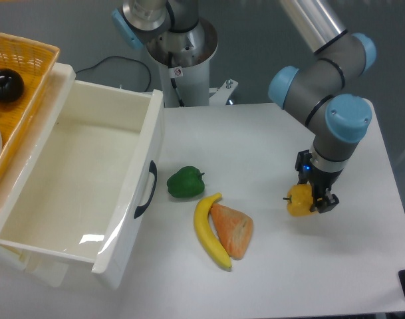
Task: Pick up the yellow pepper
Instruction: 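Lift the gripped yellow pepper up off the table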
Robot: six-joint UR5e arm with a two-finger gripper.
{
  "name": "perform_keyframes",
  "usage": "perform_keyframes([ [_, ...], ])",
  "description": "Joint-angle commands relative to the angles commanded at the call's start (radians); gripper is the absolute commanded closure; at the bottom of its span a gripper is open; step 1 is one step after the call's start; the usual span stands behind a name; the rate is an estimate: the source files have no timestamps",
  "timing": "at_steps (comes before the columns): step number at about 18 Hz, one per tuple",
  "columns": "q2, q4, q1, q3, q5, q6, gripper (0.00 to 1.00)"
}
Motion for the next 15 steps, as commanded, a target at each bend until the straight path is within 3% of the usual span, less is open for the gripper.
perform_keyframes([
  [4,-0.002,-0.089,-0.002,0.072,0.005,-0.126,0.64],
  [8,-0.009,-0.169,-0.005,0.144,0.072,-0.131,0.64],
  [15,-0.032,-0.213,-0.012,0.195,0.109,-0.137,0.64],
])
